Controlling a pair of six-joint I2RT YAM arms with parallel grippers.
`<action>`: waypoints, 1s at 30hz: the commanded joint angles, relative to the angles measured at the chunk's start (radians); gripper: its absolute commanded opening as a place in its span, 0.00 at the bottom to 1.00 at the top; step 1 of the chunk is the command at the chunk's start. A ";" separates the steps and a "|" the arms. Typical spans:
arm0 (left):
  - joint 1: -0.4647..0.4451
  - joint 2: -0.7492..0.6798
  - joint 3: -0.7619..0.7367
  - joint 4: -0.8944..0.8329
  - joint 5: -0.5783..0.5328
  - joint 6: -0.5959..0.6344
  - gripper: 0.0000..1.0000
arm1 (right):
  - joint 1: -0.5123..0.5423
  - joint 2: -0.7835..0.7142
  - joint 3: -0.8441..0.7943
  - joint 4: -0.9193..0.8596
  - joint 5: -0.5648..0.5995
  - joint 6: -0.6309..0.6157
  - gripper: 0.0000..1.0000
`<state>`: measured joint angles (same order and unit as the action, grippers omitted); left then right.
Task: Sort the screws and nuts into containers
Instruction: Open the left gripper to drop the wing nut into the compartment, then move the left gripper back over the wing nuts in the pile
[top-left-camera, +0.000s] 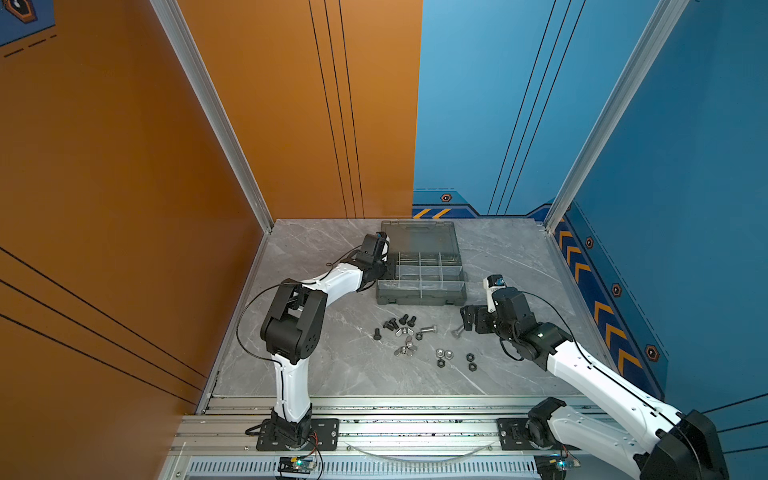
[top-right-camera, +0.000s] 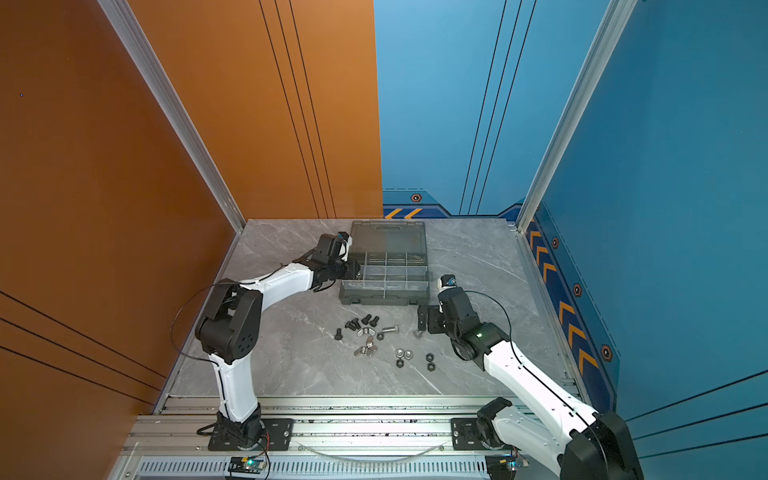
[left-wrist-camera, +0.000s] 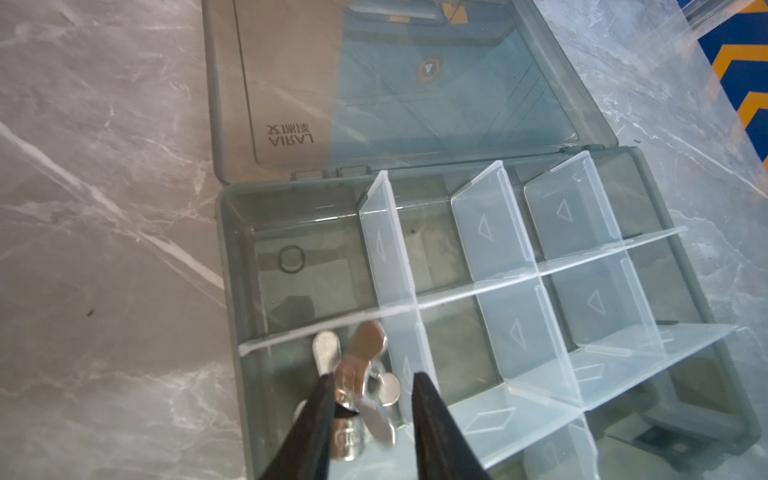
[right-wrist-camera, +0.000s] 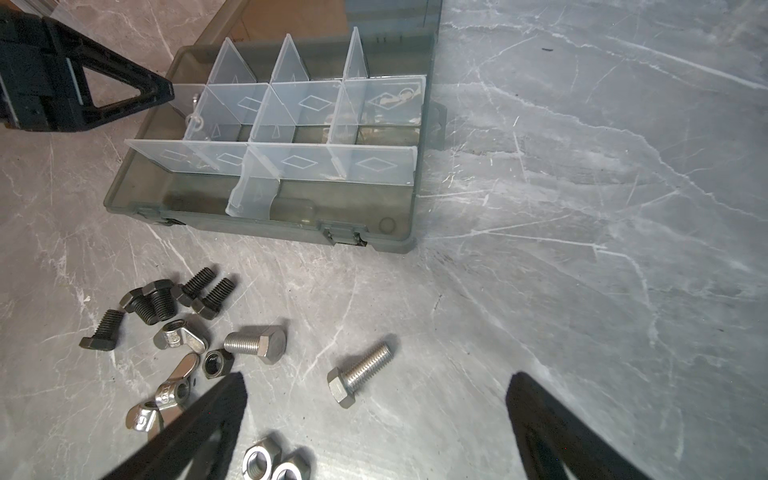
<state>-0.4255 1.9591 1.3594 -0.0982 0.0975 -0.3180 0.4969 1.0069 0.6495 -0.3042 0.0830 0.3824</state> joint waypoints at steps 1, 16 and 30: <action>-0.016 -0.007 0.037 -0.051 -0.023 0.022 0.39 | -0.005 -0.034 -0.017 -0.007 0.018 0.002 1.00; -0.102 -0.251 -0.063 -0.237 -0.073 0.000 0.53 | -0.013 -0.056 -0.024 -0.006 0.027 -0.011 1.00; -0.271 -0.498 -0.320 -0.356 -0.156 -0.112 0.61 | -0.018 0.023 0.010 0.006 -0.003 -0.020 1.00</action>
<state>-0.6819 1.5089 1.0893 -0.3958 -0.0254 -0.3729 0.4831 1.0142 0.6327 -0.3042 0.0822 0.3786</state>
